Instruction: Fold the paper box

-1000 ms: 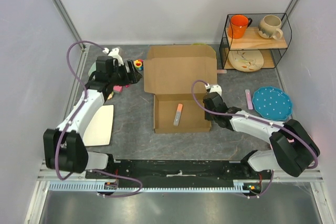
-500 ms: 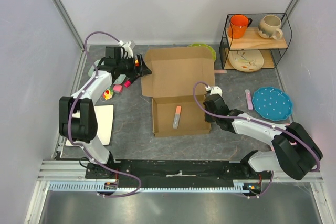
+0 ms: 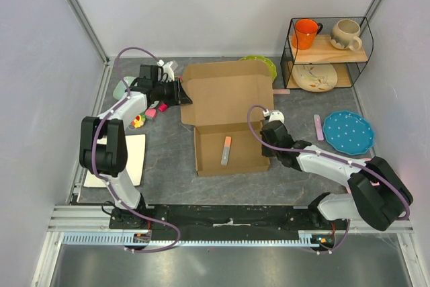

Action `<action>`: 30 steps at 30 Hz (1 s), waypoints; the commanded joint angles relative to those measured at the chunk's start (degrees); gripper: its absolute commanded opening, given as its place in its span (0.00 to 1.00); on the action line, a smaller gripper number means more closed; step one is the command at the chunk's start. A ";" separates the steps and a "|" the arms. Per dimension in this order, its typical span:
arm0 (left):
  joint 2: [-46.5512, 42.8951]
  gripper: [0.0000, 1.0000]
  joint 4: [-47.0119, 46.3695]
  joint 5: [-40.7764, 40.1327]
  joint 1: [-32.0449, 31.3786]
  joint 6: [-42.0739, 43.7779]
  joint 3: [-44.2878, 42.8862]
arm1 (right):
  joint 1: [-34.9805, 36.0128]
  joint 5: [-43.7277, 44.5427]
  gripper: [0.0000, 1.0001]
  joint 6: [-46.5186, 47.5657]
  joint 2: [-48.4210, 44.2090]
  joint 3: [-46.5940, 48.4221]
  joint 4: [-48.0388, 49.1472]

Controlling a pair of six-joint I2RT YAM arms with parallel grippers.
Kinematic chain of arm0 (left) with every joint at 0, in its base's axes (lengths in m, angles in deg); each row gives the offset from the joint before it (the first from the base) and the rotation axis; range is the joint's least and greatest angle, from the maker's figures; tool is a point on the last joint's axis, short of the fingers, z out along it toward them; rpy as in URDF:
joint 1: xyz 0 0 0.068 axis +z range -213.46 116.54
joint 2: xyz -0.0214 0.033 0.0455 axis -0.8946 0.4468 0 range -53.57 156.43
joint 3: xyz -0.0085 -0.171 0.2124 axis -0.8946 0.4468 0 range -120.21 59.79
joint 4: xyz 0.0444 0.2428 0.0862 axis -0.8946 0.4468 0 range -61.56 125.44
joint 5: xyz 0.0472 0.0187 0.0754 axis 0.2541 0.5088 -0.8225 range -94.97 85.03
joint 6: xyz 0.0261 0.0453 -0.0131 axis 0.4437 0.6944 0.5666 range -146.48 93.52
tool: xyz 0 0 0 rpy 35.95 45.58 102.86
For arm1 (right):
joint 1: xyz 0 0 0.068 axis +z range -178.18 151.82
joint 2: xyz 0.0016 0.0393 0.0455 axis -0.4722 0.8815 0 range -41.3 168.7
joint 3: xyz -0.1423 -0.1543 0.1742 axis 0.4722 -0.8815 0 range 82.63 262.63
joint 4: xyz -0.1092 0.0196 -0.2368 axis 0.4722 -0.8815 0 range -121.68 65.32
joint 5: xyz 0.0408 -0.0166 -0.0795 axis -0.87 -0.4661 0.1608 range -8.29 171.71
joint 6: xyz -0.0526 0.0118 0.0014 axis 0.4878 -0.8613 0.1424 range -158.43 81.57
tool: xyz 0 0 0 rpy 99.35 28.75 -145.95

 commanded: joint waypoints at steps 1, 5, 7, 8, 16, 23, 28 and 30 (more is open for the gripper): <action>-0.83 0.27 -1.78 3.12 -0.34 1.70 1.76 | 0.38 -1.58 0.20 -0.28 -0.27 -0.04 1.31; -2.06 0.06 -3.01 3.38 -0.51 1.26 2.46 | 0.38 -1.15 0.30 -0.54 -2.29 0.31 -0.09; -3.11 0.04 -3.36 3.29 -0.77 1.17 2.46 | 0.38 -0.79 0.49 -1.33 -4.74 1.45 -1.59; -3.47 0.03 -4.06 3.20 -0.86 1.17 2.46 | 0.38 -0.18 0.54 -1.59 -5.71 1.98 -3.16; -9.35 0.02 -9.94 -0.66 -2.27 2.23 7.11 | -1.11 5.18 0.76 0.68 -13.11 14.87 -12.31; -17.97 0.02 -20.22 -6.02 -3.50 1.79 17.03 | -8.22 5.27 0.79 3.42 -5.99 23.95 -14.26; -20.17 0.02 -22.61 -5.94 -3.85 1.79 18.64 | -10.61 3.69 0.79 4.38 -2.84 23.78 -10.04; -20.08 0.02 -22.78 -5.76 -4.03 1.62 18.55 | -11.04 3.78 0.79 4.91 -0.72 24.04 -8.63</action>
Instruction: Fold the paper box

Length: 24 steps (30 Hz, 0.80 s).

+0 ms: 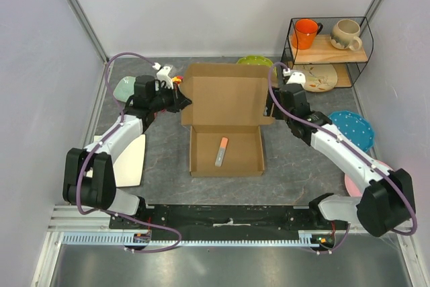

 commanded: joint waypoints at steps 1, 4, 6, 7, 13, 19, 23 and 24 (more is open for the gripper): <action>-1.66 0.02 -6.11 -1.15 -0.51 1.15 0.01 | -0.80 -0.31 0.80 1.87 3.77 1.51 4.51; -1.83 0.02 -6.20 -1.24 -0.95 1.42 0.10 | -1.41 -1.01 0.80 2.48 5.09 0.81 8.28; -1.83 0.02 -6.20 -1.32 -1.12 1.77 0.28 | -1.85 -1.89 0.80 2.92 5.53 0.20 10.39; -1.83 0.02 -6.20 -1.50 -1.12 1.86 0.28 | -1.94 -1.80 0.81 3.01 5.79 0.02 12.32; -0.52 0.02 -5.32 -1.50 -1.13 2.47 -0.07 | -7.81 -9.52 0.83 2.58 7.64 -3.23 22.33; 0.62 0.02 -4.97 -1.24 -1.21 3.26 -0.16 | -14.41 -27.27 0.84 -0.23 12.82 -7.19 33.95; 1.15 0.02 -4.97 -0.80 -1.12 3.26 -0.43 | -15.47 -35.63 0.81 -1.82 16.16 -7.54 39.05; 1.33 0.02 -4.97 -0.80 -1.21 3.35 -0.60 | -15.47 -37.29 0.81 -1.91 16.43 -7.46 40.71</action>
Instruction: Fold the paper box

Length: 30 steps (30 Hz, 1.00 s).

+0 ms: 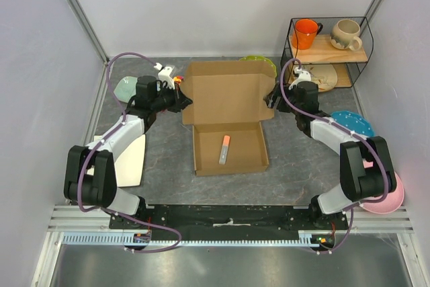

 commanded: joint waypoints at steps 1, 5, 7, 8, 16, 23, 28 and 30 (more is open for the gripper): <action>0.70 0.02 -2.41 0.54 -0.27 2.52 -0.89 | -0.26 -14.09 0.80 -1.89 1.83 0.06 10.67; 1.22 0.02 -2.41 0.89 -0.19 2.52 -1.06 | -0.26 -18.58 0.78 -3.81 4.20 0.85 13.31; 1.22 0.02 -2.32 0.89 -0.19 2.69 -1.06 | -0.17 -19.64 0.74 -4.34 4.73 0.94 13.84; 1.22 0.02 -2.06 0.80 -0.27 2.87 -1.24 | -0.17 -19.65 0.73 -4.61 4.47 0.77 14.45; 0.61 0.02 -1.71 -0.17 -0.27 2.87 -1.41 | 2.10 -10.17 0.67 -1.63 -4.21 -1.86 9.37; 0.17 0.02 -1.79 0.01 -0.36 2.08 -1.15 | 5.71 -3.65 0.45 2.94 -6.87 0.06 1.10; -1.15 0.02 -2.15 -0.17 -0.71 1.64 -0.19 | 7.82 0.03 0.31 4.00 -6.34 -0.11 -0.75; -1.85 0.02 -2.23 -0.17 -0.89 1.38 0.08 | 8.87 1.53 0.28 4.44 -6.34 -0.37 -1.45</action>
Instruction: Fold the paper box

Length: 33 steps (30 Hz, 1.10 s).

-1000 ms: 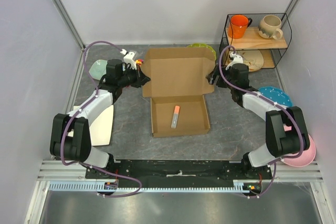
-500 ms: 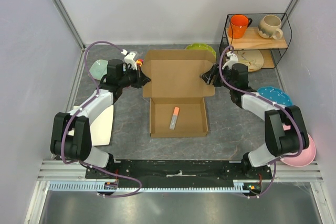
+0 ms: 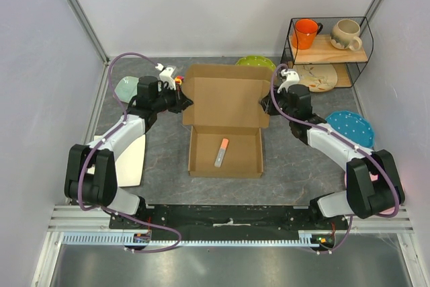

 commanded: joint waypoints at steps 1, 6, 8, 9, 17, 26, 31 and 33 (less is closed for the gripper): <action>-3.10 0.02 -2.28 -0.23 -0.82 0.66 0.43 | 2.32 6.25 0.26 2.04 0.02 1.26 -2.00; -4.15 0.06 -1.05 -1.46 -1.26 -0.14 1.22 | 4.95 13.55 0.14 3.26 -0.94 1.18 -4.64; -4.51 0.08 -0.52 -2.42 -1.17 -0.31 1.66 | 5.75 16.53 0.11 3.97 -1.91 0.74 -5.25; -4.68 0.09 -0.08 -2.69 -1.26 -0.14 1.75 | 6.36 17.42 0.10 4.32 -2.18 0.65 -5.52; -4.16 0.33 8.77 -3.49 -1.26 2.50 -3.25 | 8.21 20.86 0.05 6.78 -3.58 1.53 -7.01; 0.59 0.39 19.78 0.55 -1.17 4.87 -11.16 | 8.83 21.47 0.04 7.66 -3.41 1.35 -7.10; 1.99 0.39 21.89 -1.10 -1.96 6.36 -11.26 | 9.18 21.91 0.04 8.01 -3.41 1.44 -7.36; 2.52 0.39 22.50 -2.16 -2.67 7.07 -11.87 | 9.35 22.00 0.04 8.10 -3.41 1.35 -7.36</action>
